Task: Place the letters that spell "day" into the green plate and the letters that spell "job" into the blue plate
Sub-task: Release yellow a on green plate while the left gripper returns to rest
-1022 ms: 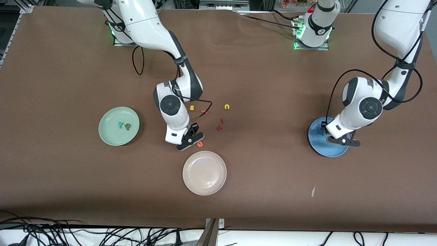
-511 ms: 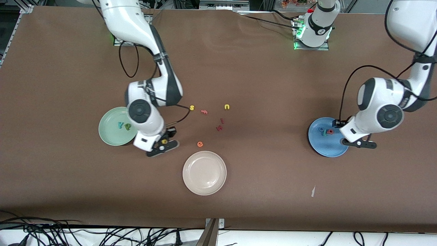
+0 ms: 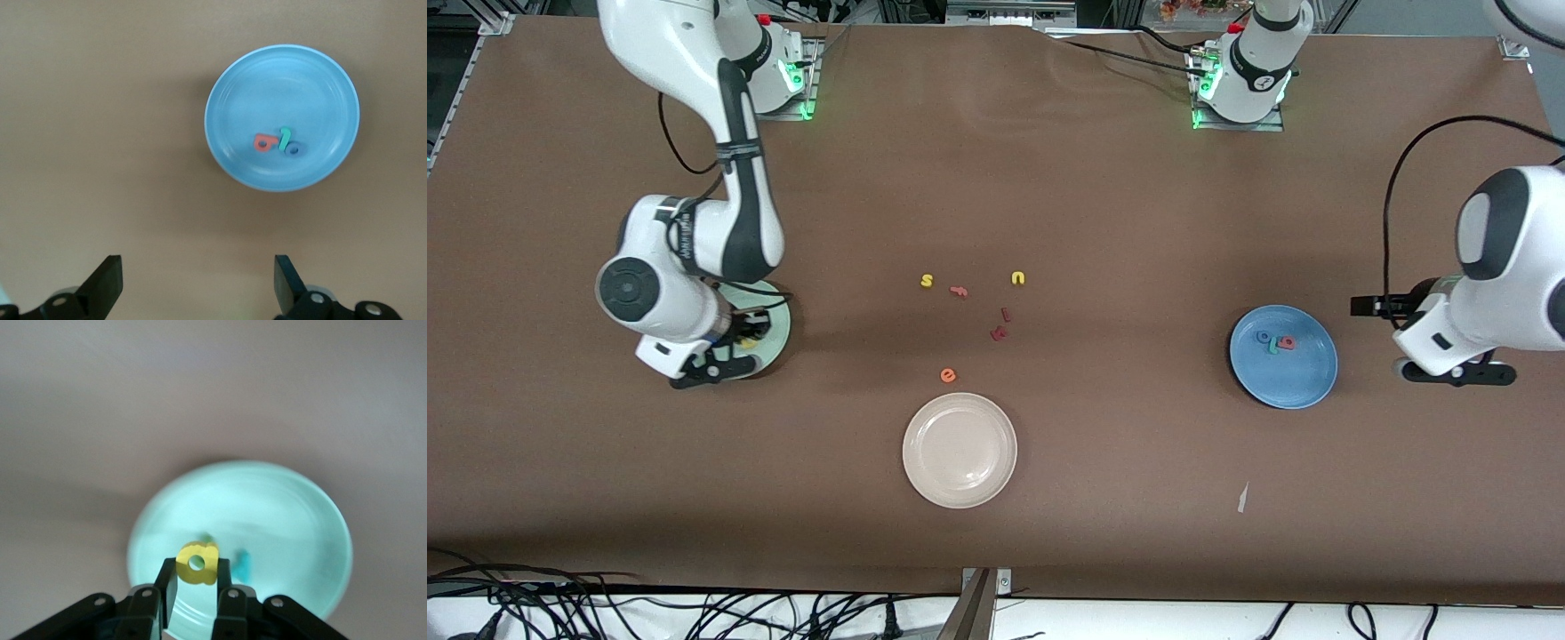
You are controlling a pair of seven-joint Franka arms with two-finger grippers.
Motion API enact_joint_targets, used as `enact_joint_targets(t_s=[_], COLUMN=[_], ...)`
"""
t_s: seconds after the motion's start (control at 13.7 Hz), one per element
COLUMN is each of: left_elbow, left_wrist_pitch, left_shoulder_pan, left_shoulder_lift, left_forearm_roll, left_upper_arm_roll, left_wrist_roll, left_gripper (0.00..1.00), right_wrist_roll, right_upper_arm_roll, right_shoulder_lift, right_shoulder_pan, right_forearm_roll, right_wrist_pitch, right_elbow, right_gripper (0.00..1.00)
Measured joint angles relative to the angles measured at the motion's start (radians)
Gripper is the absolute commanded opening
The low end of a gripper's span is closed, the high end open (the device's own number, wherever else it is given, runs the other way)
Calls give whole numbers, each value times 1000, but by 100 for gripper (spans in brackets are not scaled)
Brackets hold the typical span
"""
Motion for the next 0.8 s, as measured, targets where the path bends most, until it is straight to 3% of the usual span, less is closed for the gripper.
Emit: enact_joint_targets(t_s=[0.29, 0.37, 0.51, 0.58, 0.8], left_elbow=[143, 159, 179, 188, 130], left_wrist_pitch=[-166, -181, -185, -177, -137], left_shoulder_pan=[-10, -13, -18, -18, -45], left_shoulder_lift=[-1, -1, -5, -21, -164], left_forearm_roll=[-13, -15, -29, -70, -172], left_upper_arm_roll=[-2, -2, -2, 0, 53], left_wrist_roll=[0, 0, 0, 0, 1], left_gripper=[100, 100, 100, 100, 100], right_wrist_roll=[-41, -54, -58, -57, -55], right_upper_arm_roll=[-21, -20, -7, 2, 12], right_shoulder_lift=[16, 27, 44, 50, 54], right_shoulder_pan=[-58, -76, -92, -91, -84], right_forearm_roll=[2, 2, 13, 22, 29], right_wrist_pitch=[73, 95, 112, 113, 96], right_elbow=[-115, -133, -149, -149, -130], right_gripper=[9, 20, 91, 100, 100])
